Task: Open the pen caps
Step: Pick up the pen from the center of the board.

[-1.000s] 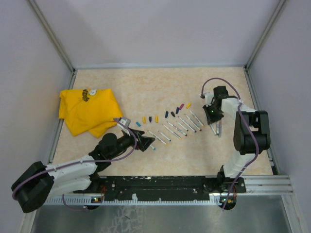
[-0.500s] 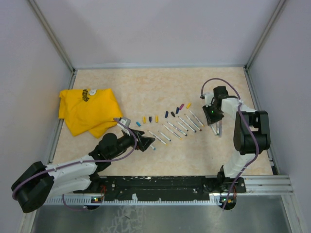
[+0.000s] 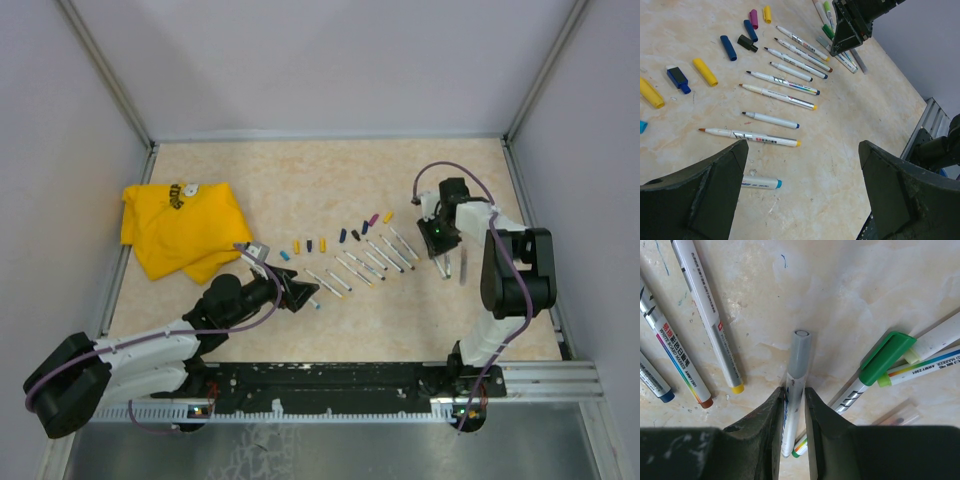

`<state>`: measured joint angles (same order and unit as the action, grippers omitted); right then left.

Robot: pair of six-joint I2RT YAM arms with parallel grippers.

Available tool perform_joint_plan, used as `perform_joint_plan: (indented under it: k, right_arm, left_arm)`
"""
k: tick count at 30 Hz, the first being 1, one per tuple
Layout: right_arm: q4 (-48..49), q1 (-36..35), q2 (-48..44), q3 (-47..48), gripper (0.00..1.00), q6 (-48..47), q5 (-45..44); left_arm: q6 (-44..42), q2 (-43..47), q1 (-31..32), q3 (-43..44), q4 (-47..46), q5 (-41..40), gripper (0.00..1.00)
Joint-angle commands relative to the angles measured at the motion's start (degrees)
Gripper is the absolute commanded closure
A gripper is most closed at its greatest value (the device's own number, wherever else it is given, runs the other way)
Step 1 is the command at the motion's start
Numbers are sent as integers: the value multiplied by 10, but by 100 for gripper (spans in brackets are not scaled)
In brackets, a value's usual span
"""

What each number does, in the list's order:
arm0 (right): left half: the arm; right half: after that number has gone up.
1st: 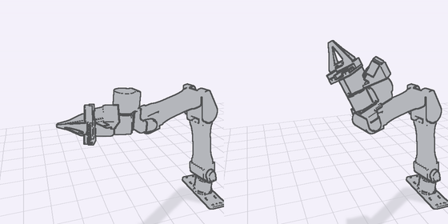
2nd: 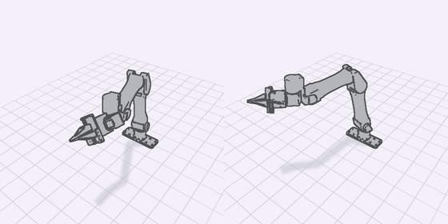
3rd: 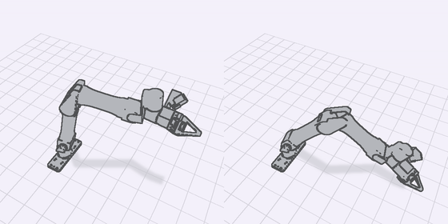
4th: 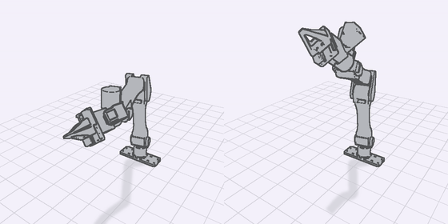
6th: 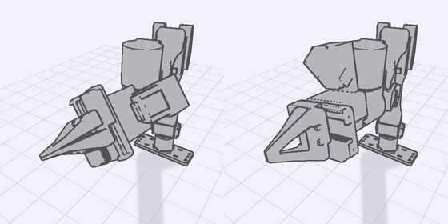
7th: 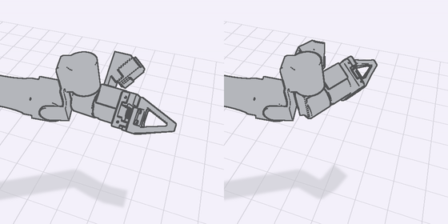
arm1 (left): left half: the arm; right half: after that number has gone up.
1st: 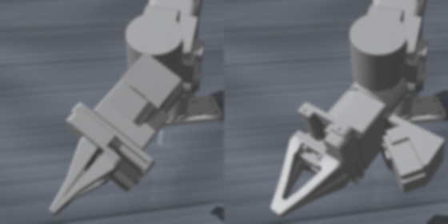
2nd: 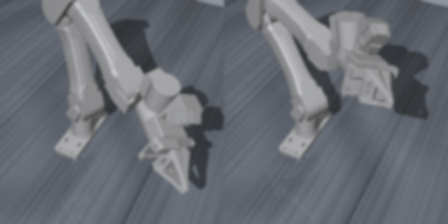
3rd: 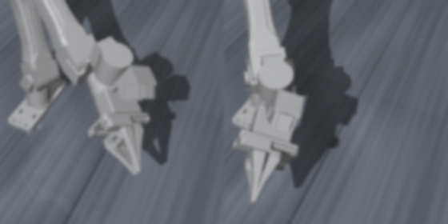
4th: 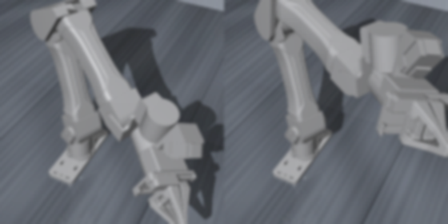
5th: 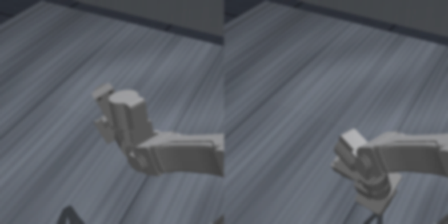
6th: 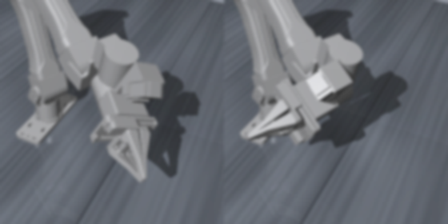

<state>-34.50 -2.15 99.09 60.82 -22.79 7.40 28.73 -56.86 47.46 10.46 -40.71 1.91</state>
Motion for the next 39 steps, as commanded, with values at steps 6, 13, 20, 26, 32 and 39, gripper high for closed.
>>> perform_joint_plan:
  k: [6, 13, 20, 26, 32, 39]
  right_arm:
    - [-34, -6, 17, 5, 74, -7, -28]
    - [-32, -9, 14, 5, 76, -7, -28]
    - [-33, -8, 9, 6, 88, -7, -14]
    - [-31, -8, 1, 7, 96, -6, -5]
    - [-19, -8, -18, 6, 100, -1, 1]
    - [2, -2, -54, 1, 100, 8, 14]
  left_arm:
    - [4, 8, -3, 12, -10, 2, 4]
    - [6, 9, -3, 11, -10, 2, 4]
    - [8, 9, -3, 10, -11, 3, 4]
    - [7, 10, -3, 9, -11, 2, 4]
    - [8, 16, -3, 7, -11, 3, 4]
    - [15, 17, -3, 3, -26, 13, 4]
